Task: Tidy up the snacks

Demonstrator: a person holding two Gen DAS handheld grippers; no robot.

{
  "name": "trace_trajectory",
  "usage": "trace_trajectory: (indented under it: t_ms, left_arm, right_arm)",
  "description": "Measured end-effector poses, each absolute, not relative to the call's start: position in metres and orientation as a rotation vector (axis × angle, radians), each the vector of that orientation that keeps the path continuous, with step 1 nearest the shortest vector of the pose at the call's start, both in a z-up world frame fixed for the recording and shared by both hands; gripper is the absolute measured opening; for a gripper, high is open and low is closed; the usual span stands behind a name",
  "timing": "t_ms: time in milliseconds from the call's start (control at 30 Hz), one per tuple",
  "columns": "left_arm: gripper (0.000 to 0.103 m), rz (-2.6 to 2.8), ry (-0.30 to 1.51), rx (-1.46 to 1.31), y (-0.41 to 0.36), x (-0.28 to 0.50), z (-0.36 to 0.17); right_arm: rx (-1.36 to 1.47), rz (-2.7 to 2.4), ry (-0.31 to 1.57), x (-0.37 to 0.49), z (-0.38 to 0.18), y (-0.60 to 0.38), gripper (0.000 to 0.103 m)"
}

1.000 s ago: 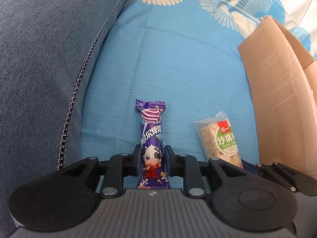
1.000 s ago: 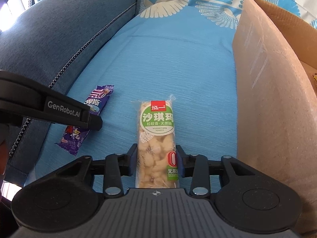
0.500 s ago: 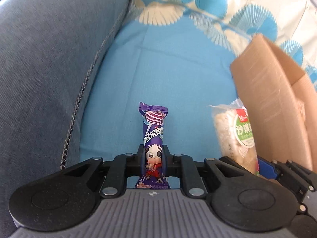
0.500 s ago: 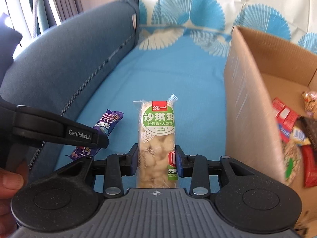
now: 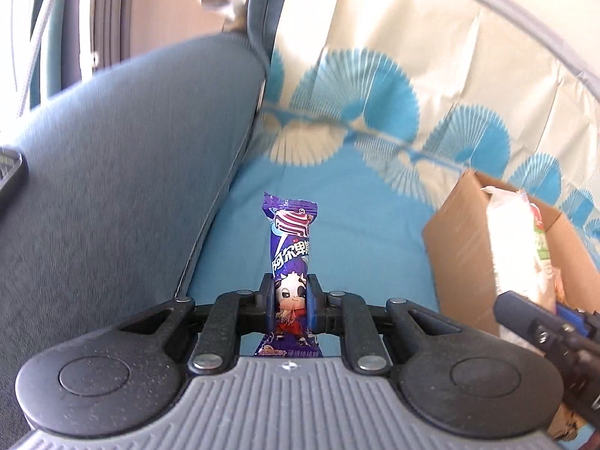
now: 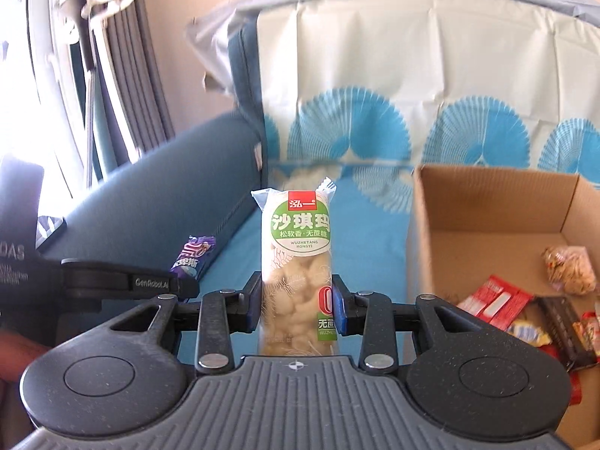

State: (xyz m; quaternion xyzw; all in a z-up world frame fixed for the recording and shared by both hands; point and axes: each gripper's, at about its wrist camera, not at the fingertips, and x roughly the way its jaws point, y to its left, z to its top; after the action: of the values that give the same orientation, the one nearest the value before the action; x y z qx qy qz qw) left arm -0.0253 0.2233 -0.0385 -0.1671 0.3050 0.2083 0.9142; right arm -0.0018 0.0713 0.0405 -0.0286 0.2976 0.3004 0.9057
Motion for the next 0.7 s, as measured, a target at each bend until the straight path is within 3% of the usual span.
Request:
trace_trajectory:
  t_ms: [700]
  left_arm:
    - [0.017,0.282,0.346,-0.299,0.153,0.023,0.002]
  right_arm:
    - [0.058,0.499,0.483,0.029,0.073,-0.015,0.038]
